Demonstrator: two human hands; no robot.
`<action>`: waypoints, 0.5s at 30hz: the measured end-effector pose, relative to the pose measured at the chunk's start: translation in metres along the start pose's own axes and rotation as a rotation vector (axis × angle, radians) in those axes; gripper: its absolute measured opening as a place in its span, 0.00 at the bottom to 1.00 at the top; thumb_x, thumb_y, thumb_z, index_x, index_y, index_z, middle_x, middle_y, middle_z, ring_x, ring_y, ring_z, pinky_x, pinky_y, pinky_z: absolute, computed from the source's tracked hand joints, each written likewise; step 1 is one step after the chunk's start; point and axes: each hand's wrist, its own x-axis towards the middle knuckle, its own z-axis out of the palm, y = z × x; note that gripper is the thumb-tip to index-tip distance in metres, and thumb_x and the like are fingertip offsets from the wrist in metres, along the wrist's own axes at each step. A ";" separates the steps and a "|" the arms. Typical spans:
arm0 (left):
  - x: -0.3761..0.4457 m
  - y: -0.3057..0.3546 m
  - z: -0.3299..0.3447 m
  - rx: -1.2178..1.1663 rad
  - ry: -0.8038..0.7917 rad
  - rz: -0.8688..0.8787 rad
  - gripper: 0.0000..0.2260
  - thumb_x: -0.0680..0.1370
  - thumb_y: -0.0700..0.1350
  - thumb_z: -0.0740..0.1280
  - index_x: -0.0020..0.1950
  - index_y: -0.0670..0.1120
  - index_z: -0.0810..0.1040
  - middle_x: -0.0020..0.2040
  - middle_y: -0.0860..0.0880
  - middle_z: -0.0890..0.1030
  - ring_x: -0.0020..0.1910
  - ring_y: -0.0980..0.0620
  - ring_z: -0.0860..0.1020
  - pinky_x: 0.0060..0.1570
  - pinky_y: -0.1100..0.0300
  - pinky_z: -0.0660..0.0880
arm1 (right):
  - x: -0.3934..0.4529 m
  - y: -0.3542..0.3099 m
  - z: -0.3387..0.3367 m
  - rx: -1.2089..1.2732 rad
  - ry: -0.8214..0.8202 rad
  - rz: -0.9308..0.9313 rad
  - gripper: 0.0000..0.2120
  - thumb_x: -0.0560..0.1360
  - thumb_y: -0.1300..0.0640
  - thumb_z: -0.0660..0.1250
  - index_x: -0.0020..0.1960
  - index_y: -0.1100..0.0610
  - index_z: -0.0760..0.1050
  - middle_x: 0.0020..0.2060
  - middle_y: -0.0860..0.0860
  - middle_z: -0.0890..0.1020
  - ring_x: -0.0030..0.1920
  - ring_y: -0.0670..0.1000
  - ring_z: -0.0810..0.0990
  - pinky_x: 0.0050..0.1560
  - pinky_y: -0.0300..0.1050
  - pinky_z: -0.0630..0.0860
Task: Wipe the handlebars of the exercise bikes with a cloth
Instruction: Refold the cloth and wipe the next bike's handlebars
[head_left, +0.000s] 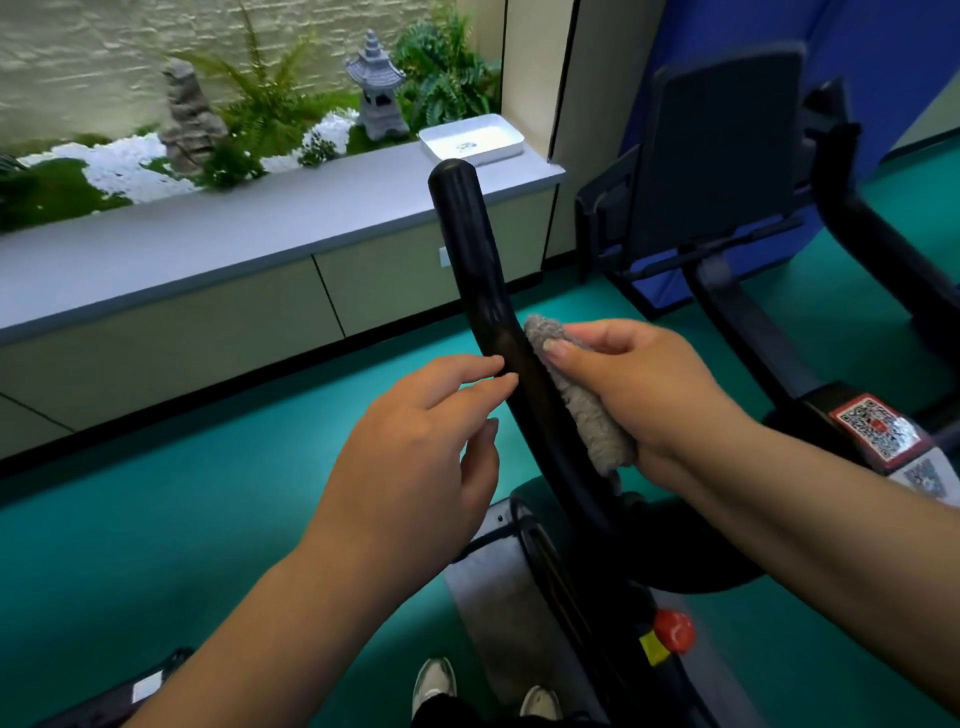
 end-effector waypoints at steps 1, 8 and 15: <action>0.001 0.000 0.000 -0.001 0.003 -0.001 0.16 0.75 0.44 0.61 0.59 0.47 0.81 0.59 0.52 0.80 0.56 0.54 0.77 0.58 0.64 0.71 | 0.005 0.000 0.004 0.065 -0.006 0.045 0.06 0.74 0.62 0.70 0.51 0.60 0.80 0.41 0.56 0.84 0.36 0.50 0.82 0.37 0.42 0.81; 0.004 -0.001 -0.002 0.000 0.004 0.012 0.15 0.75 0.43 0.61 0.57 0.47 0.82 0.57 0.52 0.80 0.56 0.54 0.77 0.59 0.64 0.71 | 0.048 -0.033 0.037 0.504 -0.240 0.214 0.07 0.81 0.59 0.59 0.48 0.55 0.75 0.35 0.50 0.81 0.32 0.46 0.80 0.36 0.39 0.79; 0.008 -0.003 -0.001 -0.013 0.007 0.014 0.13 0.74 0.42 0.63 0.56 0.47 0.82 0.55 0.52 0.81 0.54 0.55 0.77 0.58 0.66 0.70 | 0.032 -0.016 0.026 0.577 -0.201 0.146 0.06 0.77 0.64 0.65 0.52 0.58 0.78 0.38 0.52 0.84 0.37 0.49 0.83 0.38 0.44 0.82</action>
